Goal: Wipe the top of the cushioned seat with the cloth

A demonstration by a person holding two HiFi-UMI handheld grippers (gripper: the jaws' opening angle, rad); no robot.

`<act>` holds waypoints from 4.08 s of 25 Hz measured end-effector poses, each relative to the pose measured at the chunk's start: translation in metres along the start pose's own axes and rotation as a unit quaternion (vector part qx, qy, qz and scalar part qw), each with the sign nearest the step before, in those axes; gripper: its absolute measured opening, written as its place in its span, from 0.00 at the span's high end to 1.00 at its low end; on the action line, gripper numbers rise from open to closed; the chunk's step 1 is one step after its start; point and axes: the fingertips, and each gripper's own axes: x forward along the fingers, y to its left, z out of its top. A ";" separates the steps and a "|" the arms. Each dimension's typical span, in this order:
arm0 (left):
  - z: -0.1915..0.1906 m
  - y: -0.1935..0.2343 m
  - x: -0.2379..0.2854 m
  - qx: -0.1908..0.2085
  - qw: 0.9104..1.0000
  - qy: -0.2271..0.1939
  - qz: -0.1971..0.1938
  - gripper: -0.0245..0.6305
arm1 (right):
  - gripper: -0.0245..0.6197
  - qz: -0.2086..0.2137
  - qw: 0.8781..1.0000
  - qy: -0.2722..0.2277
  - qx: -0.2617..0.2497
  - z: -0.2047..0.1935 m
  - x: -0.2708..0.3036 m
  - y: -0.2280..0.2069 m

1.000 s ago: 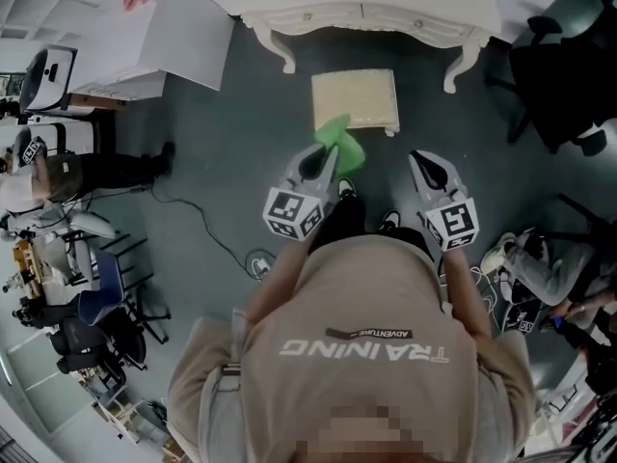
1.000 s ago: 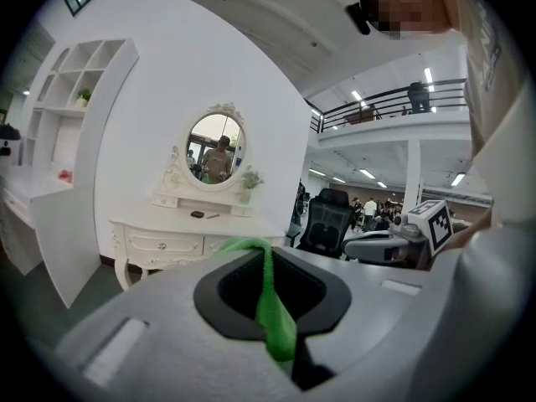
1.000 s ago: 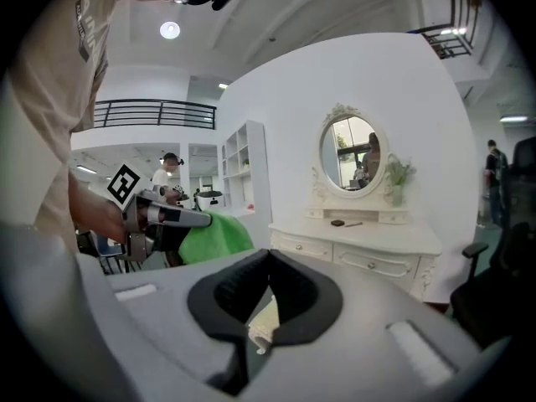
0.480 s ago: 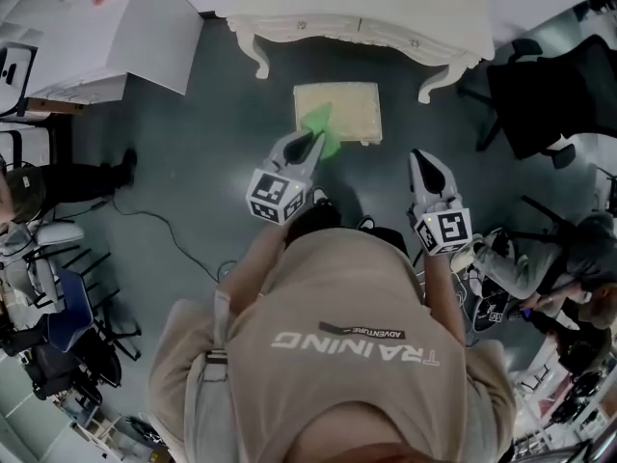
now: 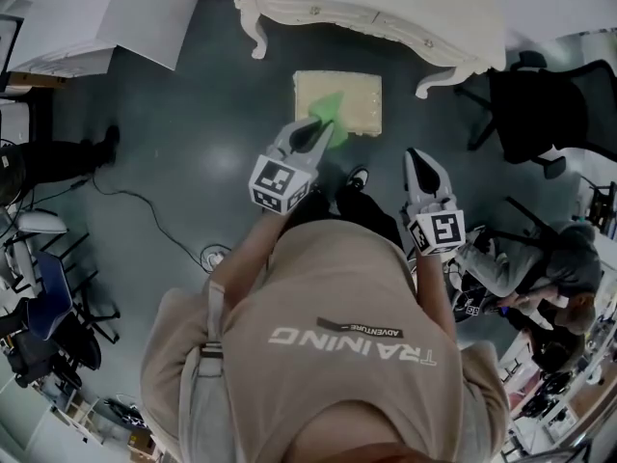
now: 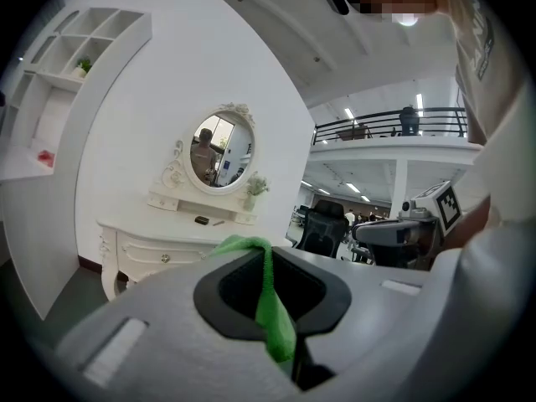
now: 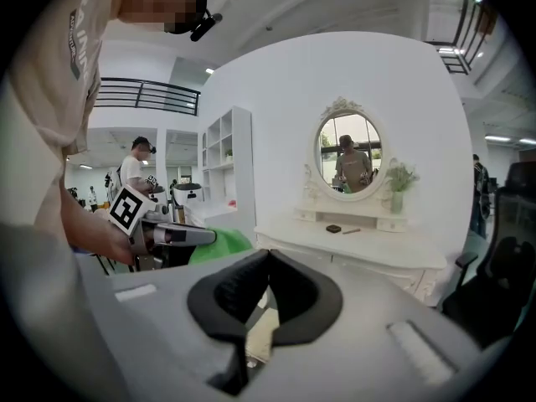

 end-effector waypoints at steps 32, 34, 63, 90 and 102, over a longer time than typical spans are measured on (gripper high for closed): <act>0.041 -0.022 0.217 0.059 0.994 0.077 0.043 0.93 | 0.97 0.090 0.994 -0.047 0.049 0.010 0.095 -0.224; 0.039 -0.026 0.242 0.059 0.994 0.084 0.044 0.93 | 0.97 0.102 0.992 -0.038 0.056 -0.001 0.103 -0.242; -0.193 0.183 0.270 -0.051 0.953 0.276 0.111 0.93 | 0.97 0.138 0.973 0.146 0.110 -0.201 0.236 -0.222; -0.430 0.424 0.241 -0.168 0.931 0.297 0.133 0.93 | 0.97 0.174 0.933 0.304 0.085 -0.393 0.428 -0.115; -0.472 0.361 0.311 -0.105 0.932 0.342 0.062 0.93 | 0.97 0.119 0.936 0.291 0.155 -0.444 0.410 -0.163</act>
